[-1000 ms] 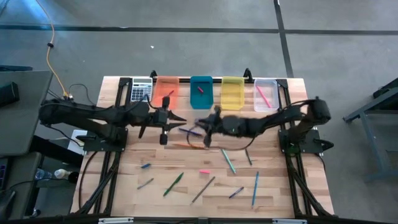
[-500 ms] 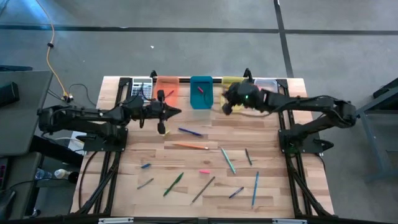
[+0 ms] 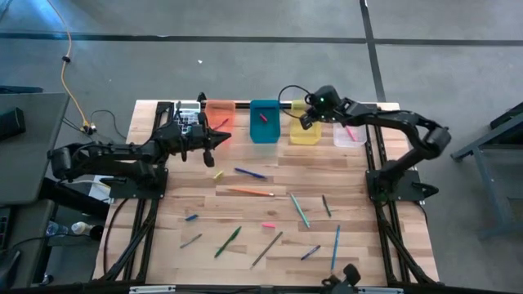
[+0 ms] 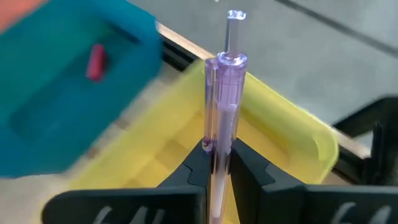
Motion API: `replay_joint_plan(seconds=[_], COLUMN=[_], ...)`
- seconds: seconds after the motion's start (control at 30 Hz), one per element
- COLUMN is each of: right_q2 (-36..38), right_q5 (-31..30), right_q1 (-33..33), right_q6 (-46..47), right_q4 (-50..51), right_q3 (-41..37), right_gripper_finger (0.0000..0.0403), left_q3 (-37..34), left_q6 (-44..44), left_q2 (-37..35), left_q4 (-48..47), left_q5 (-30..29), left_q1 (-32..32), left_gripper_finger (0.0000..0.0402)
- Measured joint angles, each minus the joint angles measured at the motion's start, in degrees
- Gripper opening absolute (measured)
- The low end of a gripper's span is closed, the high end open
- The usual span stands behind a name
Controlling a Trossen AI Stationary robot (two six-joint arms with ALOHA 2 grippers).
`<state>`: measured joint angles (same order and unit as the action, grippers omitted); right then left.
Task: Sort crayons/erasers/pens/pencils in bins
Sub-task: Put the purple ballpen into the yellow bin
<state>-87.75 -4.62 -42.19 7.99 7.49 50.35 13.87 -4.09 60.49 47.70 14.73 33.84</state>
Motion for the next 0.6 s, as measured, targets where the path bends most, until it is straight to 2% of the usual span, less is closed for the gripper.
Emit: replay_joint_plan(seconds=[0.13, 0.6], right_q2=[-3.41, -9.46], right_q5=[3.19, 3.88], right_q1=[-2.22, -2.01], right_q6=[0.99, 1.00], right_q4=[0.02, 1.88], right_q3=[0.00, 4.42], right_gripper_finger=[0.0021, 0.0021], left_q3=[0.00, 0.01], left_q6=[-0.01, -1.04], left_q2=[0.00, 0.04], left_q4=[0.32, -1.57], left_q5=[0.32, 0.32], left_q1=[0.77, 1.02], left_gripper_finger=[0.0000, 0.0000])
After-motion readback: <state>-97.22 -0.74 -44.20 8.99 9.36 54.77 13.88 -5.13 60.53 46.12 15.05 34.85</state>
